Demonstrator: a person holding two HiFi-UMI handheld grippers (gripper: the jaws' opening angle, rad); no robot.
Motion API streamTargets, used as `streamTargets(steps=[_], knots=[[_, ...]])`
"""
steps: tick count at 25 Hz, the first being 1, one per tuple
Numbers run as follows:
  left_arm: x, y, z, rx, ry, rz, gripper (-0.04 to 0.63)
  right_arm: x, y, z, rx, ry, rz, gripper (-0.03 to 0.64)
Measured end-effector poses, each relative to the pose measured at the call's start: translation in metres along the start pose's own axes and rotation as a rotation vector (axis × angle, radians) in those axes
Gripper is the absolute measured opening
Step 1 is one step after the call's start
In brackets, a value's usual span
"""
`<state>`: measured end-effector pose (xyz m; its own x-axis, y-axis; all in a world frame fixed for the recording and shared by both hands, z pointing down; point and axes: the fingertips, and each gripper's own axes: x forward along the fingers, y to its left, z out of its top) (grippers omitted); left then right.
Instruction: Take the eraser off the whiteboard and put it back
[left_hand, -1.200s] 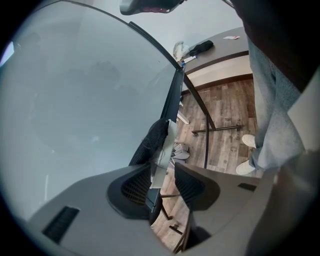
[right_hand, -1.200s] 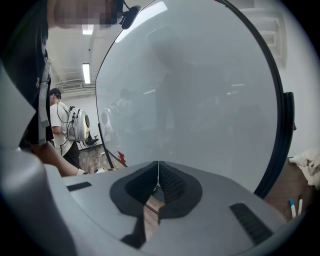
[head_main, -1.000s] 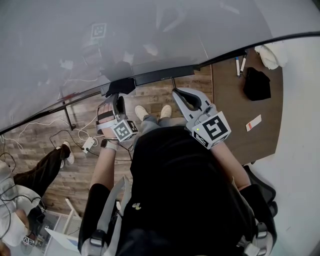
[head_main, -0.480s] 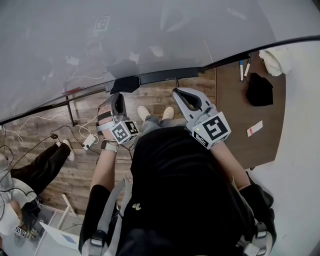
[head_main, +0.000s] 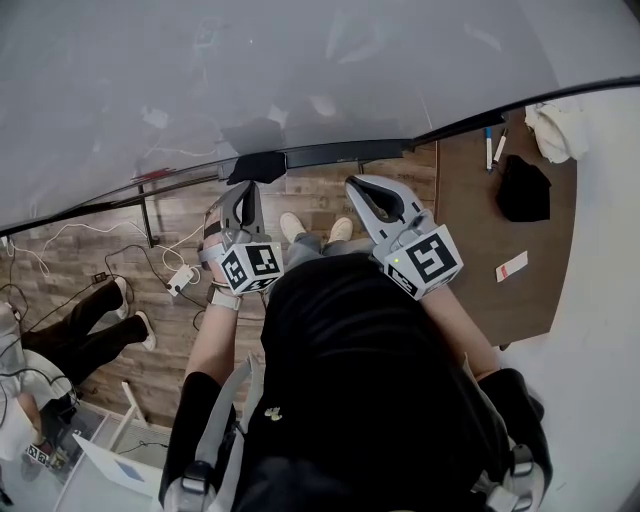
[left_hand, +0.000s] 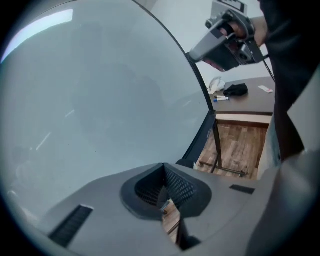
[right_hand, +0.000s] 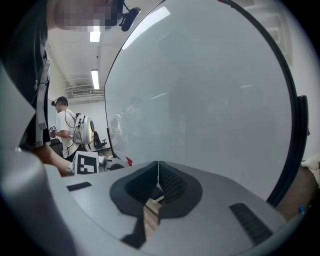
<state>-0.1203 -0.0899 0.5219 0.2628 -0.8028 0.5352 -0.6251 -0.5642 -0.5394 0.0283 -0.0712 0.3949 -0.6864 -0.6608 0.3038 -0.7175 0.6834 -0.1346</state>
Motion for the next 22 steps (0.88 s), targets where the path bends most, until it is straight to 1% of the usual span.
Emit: streamTargets(steps=[6, 11, 15, 19, 22], knots=[[-0.013, 0.01, 0.044, -0.127, -0.1, -0.011, 0.009, -0.009, -0.003, 0.01, 0.004, -0.029, -0.007, 0.017], [-0.021, 0.015, 0.081, -0.26, -0.194, -0.055, 0.008, -0.016, -0.007, 0.02, -0.009, -0.058, -0.017, 0.017], [-0.027, 0.017, 0.109, -0.282, -0.262, -0.074, 0.008, -0.023, -0.011, 0.03, -0.018, -0.082, -0.023, 0.017], [-0.032, 0.015, 0.138, -0.309, -0.339, -0.111, 0.008, -0.032, -0.015, 0.041, -0.014, -0.115, -0.028, 0.017], [-0.036, 0.015, 0.155, -0.334, -0.371, -0.136, 0.008, -0.038, -0.017, 0.049, -0.021, -0.132, -0.03, 0.017]])
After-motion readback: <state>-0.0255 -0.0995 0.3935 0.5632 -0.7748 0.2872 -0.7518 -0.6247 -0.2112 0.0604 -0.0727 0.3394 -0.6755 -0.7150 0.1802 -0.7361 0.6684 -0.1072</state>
